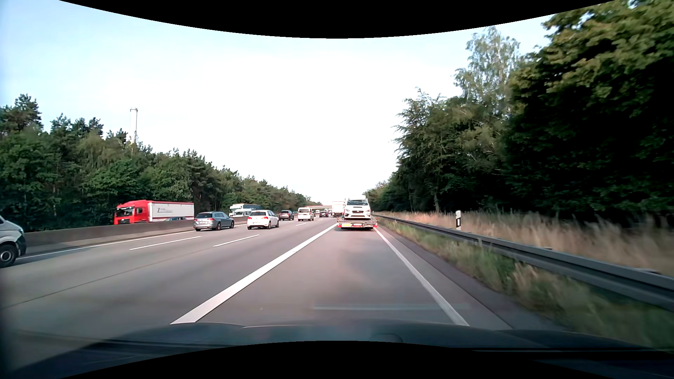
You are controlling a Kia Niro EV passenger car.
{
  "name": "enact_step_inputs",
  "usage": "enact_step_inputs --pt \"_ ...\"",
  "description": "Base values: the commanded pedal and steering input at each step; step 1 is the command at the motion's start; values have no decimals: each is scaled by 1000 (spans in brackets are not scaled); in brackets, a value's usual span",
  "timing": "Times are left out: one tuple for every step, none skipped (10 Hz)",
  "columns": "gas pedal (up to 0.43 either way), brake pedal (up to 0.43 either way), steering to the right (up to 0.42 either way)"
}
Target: Follow the waypoints while adhering to traffic rules and regulations
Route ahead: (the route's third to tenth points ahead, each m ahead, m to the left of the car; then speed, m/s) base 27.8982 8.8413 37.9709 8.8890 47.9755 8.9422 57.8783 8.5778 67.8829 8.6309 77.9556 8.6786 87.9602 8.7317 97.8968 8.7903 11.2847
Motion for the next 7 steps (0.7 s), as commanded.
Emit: enact_step_inputs --pt "87 0 -5" --pt "87 0 -5" --pt "87 0 -5" --pt "87 0 -5" --pt "87 0 -5" --pt "87 0 -5" --pt "87 0 -5"
